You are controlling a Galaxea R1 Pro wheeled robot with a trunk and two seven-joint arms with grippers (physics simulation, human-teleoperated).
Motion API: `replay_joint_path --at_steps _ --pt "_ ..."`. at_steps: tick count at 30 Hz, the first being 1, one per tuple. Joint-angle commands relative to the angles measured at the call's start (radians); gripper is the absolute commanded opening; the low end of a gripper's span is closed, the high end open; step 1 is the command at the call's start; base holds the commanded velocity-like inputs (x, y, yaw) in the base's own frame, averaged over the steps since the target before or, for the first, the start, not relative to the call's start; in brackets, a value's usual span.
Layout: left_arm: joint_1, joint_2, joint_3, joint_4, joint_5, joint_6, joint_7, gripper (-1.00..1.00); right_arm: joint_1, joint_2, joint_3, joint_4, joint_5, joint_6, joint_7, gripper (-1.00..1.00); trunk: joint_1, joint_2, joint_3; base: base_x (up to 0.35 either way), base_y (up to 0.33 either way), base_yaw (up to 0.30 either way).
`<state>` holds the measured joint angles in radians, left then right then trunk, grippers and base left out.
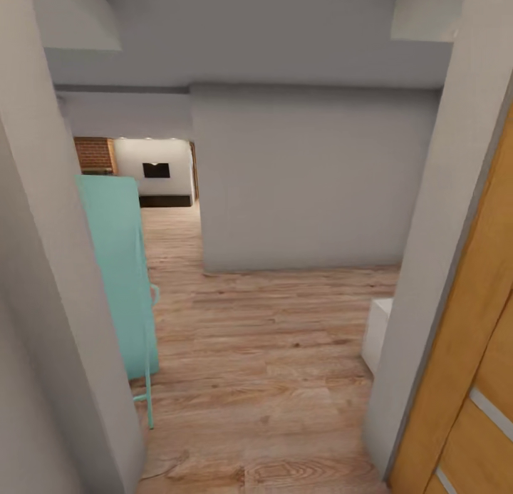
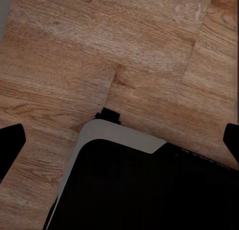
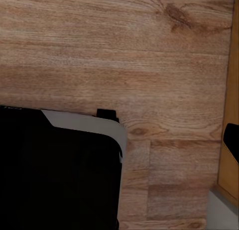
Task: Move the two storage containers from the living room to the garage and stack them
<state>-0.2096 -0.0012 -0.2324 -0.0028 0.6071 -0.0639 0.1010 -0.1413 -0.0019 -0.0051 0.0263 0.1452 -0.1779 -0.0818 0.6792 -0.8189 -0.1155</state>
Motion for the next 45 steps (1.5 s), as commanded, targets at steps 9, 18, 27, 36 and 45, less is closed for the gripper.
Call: replay_joint_path --at_steps 9,18,27,36,45 --pt "-0.001 0.0 -0.008 0.0 0.006 -0.002 0.003 1.0 -0.001 0.0 -0.001 0.003 0.01 -0.004 -0.005 1.0 0.001 -0.001 -0.002 0.323 0.0 0.0" --pt "-0.001 0.0 -0.008 0.0 0.006 -0.001 0.003 1.0 -0.001 0.0 -0.001 0.003 0.01 -0.005 -0.006 1.0 0.001 -0.001 -0.002 0.323 0.0 0.0" --pt "-0.001 0.0 -0.008 0.0 0.006 -0.002 0.003 1.0 -0.001 0.003 -0.004 0.003 0.008 -0.004 -0.008 1.0 0.001 -0.001 -0.002 0.323 0.0 0.039" --pt "0.0 0.0 -0.008 0.0 0.006 -0.002 0.003 1.0 -0.001 0.002 -0.003 0.003 0.008 -0.006 -0.005 1.0 0.001 -0.001 -0.002 0.323 0.0 0.086" --pt "0.0 0.0 -0.008 0.0 0.005 -0.002 0.003 1.0 -0.001 0.0 -0.001 0.003 0.01 -0.006 -0.003 1.0 0.001 -0.001 -0.002 0.323 0.0 0.002"
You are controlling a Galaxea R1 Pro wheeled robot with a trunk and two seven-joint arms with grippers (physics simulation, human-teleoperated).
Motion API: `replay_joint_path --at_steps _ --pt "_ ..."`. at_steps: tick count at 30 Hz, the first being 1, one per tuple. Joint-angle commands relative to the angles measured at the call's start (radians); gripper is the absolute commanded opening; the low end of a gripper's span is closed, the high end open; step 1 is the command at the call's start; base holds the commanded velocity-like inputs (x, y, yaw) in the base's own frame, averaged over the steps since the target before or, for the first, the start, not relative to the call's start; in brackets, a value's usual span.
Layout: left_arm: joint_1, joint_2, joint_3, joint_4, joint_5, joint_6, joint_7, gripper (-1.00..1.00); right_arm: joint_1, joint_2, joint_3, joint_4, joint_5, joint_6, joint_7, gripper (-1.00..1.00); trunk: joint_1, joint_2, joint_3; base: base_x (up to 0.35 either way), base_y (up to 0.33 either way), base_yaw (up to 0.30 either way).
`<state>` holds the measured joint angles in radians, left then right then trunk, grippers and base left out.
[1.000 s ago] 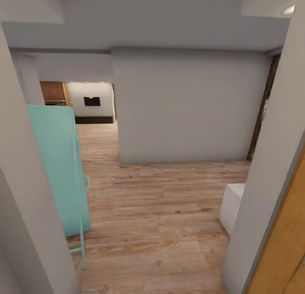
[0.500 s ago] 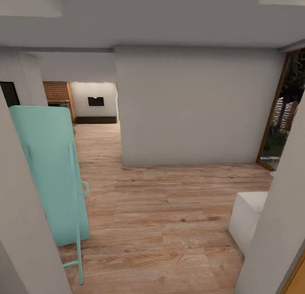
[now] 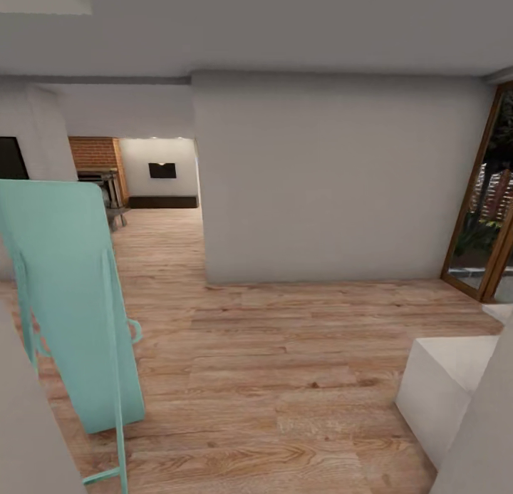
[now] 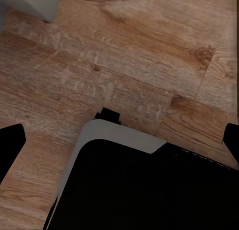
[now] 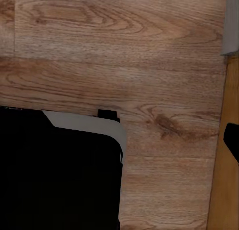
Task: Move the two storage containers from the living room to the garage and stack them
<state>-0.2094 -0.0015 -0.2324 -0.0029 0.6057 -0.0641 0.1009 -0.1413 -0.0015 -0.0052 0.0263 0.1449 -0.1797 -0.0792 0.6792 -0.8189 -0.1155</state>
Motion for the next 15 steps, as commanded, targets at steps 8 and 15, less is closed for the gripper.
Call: replay_joint_path --at_steps 8,15 --pt "-0.001 0.0 -0.008 0.0 0.007 -0.002 0.003 1.0 -0.001 0.0 0.0 0.003 0.009 -0.001 -0.005 1.0 0.001 -0.001 -0.002 0.323 0.0 0.0" --pt "-0.001 0.0 -0.008 0.0 0.007 0.0 0.003 1.0 -0.001 0.001 -0.001 0.003 0.01 -0.001 -0.005 1.0 0.001 -0.001 -0.002 0.323 0.0 0.0"
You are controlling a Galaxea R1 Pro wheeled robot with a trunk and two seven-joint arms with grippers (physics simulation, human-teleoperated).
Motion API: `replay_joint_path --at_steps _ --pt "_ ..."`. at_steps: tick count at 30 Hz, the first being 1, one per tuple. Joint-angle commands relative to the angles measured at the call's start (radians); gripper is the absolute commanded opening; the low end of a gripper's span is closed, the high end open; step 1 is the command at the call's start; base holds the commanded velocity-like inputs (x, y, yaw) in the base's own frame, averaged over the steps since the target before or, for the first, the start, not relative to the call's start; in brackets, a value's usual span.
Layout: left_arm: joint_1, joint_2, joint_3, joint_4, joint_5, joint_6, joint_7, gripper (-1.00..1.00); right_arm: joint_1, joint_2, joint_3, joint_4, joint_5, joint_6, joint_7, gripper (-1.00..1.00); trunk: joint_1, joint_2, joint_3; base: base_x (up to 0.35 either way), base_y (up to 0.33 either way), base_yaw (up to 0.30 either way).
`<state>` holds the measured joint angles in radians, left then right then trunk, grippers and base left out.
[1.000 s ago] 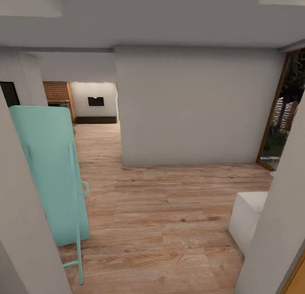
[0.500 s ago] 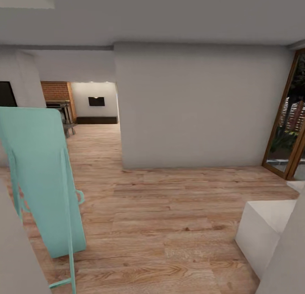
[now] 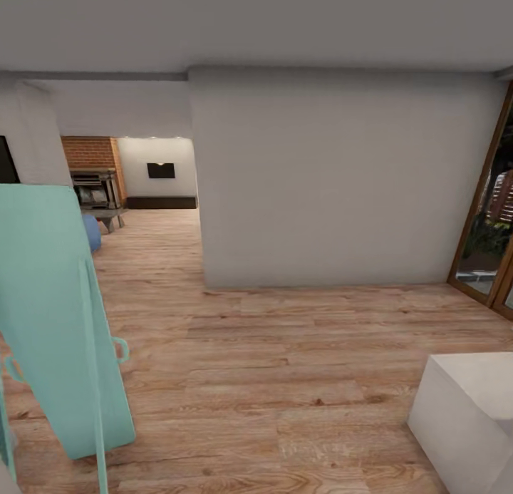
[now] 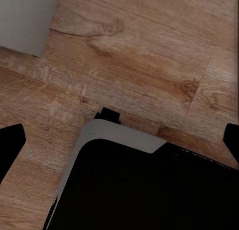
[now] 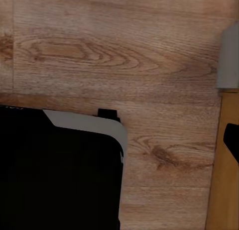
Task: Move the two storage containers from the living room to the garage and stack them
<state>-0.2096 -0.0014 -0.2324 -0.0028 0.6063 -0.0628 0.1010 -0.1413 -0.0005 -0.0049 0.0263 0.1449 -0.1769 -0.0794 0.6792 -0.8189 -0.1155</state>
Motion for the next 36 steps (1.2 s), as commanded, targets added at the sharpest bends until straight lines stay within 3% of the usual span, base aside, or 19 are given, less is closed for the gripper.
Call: replay_joint_path --at_steps 1,36 --pt "-0.001 0.0 -0.008 0.0 0.007 -0.002 0.003 1.0 -0.001 0.001 -0.001 0.003 0.01 -0.004 -0.006 1.0 0.001 -0.001 -0.002 0.323 0.0 0.0" --pt "-0.001 0.003 -0.008 0.0 0.007 -0.003 0.003 1.0 -0.001 0.005 -0.002 0.003 0.009 -0.004 -0.015 1.0 0.001 -0.001 -0.002 0.324 0.0 0.0"
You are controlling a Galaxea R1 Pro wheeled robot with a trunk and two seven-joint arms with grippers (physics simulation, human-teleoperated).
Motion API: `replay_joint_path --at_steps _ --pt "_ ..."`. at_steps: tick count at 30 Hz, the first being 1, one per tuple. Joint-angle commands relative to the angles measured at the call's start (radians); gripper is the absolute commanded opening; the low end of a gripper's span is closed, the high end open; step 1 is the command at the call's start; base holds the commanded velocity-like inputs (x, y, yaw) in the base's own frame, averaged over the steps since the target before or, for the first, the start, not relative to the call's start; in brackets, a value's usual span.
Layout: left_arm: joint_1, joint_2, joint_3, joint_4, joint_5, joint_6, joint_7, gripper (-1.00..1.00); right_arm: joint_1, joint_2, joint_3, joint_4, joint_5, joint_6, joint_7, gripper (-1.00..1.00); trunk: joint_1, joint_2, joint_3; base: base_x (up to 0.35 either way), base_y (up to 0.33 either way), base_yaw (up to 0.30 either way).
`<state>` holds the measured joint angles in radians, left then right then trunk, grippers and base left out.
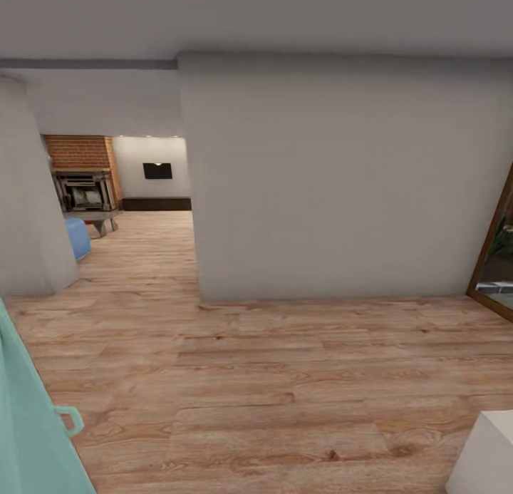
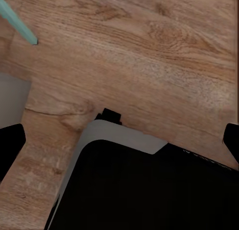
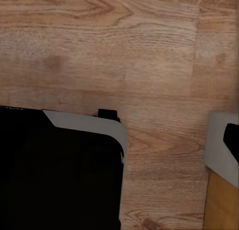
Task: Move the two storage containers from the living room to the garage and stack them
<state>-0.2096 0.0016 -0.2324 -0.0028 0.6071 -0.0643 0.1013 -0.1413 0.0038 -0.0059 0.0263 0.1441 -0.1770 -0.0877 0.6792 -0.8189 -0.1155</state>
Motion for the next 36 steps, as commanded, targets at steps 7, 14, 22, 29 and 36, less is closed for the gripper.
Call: replay_joint_path --at_steps 7,14,22,29,36 --pt "-0.001 0.0 -0.008 0.0 0.006 -0.002 0.003 1.0 -0.001 0.0 -0.004 0.003 0.003 -0.005 -0.01 1.0 0.001 -0.001 -0.002 0.325 0.0 0.118" --pt "-0.001 0.0 -0.008 0.0 0.006 -0.002 0.003 1.0 -0.001 -0.001 -0.004 0.003 0.002 -0.006 -0.01 1.0 0.001 -0.001 -0.002 0.325 0.0 0.241" --pt "0.0 0.0 -0.008 0.0 0.006 -0.002 0.003 1.0 -0.001 -0.002 -0.003 0.003 0.002 -0.004 -0.007 1.0 0.001 -0.001 -0.002 0.325 0.0 0.032" --pt "0.0 0.0 -0.008 0.0 0.006 -0.002 0.003 1.0 -0.001 -0.002 -0.003 0.003 0.002 -0.003 -0.007 1.0 0.001 -0.001 -0.002 0.325 0.0 0.001" --pt "-0.001 0.0 -0.008 0.0 0.006 -0.002 0.003 1.0 -0.001 -0.004 -0.005 0.003 0.0 -0.003 -0.009 1.0 0.001 -0.001 -0.002 0.325 0.0 0.0"
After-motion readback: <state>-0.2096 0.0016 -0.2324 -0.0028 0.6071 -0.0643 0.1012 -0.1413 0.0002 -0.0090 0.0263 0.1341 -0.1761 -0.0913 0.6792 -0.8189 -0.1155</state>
